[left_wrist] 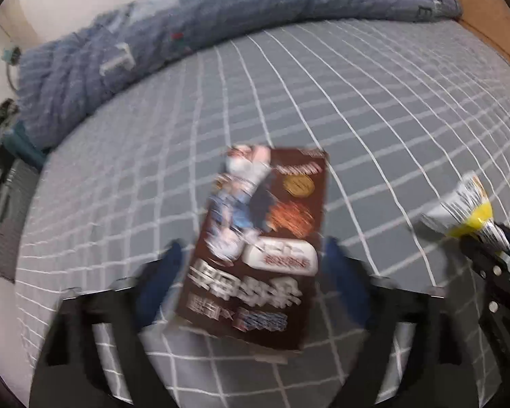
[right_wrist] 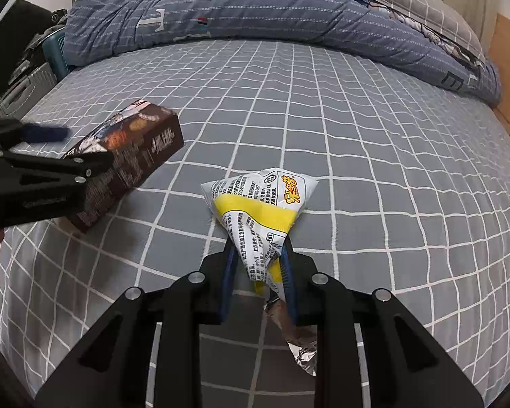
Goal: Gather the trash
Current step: 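Carry the cookie box and snack packet off the bed over the bin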
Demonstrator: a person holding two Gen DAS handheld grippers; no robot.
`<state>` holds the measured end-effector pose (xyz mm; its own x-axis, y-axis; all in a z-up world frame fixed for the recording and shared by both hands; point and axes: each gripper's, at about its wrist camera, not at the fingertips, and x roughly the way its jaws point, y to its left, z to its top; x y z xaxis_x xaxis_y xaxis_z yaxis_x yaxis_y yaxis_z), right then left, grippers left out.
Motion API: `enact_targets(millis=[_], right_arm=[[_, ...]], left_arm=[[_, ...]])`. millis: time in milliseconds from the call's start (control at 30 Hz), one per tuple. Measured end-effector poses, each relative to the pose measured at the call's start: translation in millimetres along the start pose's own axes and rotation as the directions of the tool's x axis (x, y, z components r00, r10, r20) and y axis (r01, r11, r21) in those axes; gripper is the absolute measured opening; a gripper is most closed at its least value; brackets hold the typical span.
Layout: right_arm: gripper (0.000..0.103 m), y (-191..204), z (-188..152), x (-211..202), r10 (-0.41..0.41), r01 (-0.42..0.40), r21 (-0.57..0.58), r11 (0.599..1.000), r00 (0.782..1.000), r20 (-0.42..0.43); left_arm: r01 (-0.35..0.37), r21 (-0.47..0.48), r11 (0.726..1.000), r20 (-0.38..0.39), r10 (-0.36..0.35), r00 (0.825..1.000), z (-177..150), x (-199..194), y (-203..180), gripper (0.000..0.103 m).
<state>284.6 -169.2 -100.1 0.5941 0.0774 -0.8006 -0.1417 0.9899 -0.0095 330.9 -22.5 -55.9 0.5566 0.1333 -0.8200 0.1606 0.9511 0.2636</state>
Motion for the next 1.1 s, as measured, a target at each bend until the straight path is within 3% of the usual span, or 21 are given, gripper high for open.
enact_targets(millis=[200,367,633,1000,1100], right_arm=[[0.024,-3,1,0,0.014,-0.014,0.008,1.0,1.0,-0.005],[0.024,-6,1,1,0.022,-0.021,0.012,1.0,1.0,-0.009],[0.024,-8,1,3,0.031,-0.03,0.02,0.999,0.999,-0.014],[0.024,-7,1,3,0.037,-0.037,0.017,0.999,0.999,-0.018],[0.024,-7,1,3,0.038,-0.037,0.016,0.999,0.999,-0.018]], left_arm=[[0.026,0.017,1.0,-0.061,-0.025,0.998,11,15,9,0.095],[0.069,-0.046,0.997,-0.074,-0.072,0.995,19,27,27,0.096],[0.214,-0.06,0.975,-0.121,-0.22,0.968,21,36,36,0.095],[0.262,0.003,0.965,-0.151,-0.258,0.954,24,38,18,0.095],[0.219,0.038,0.975,-0.155,-0.21,0.965,22,42,10,0.095]])
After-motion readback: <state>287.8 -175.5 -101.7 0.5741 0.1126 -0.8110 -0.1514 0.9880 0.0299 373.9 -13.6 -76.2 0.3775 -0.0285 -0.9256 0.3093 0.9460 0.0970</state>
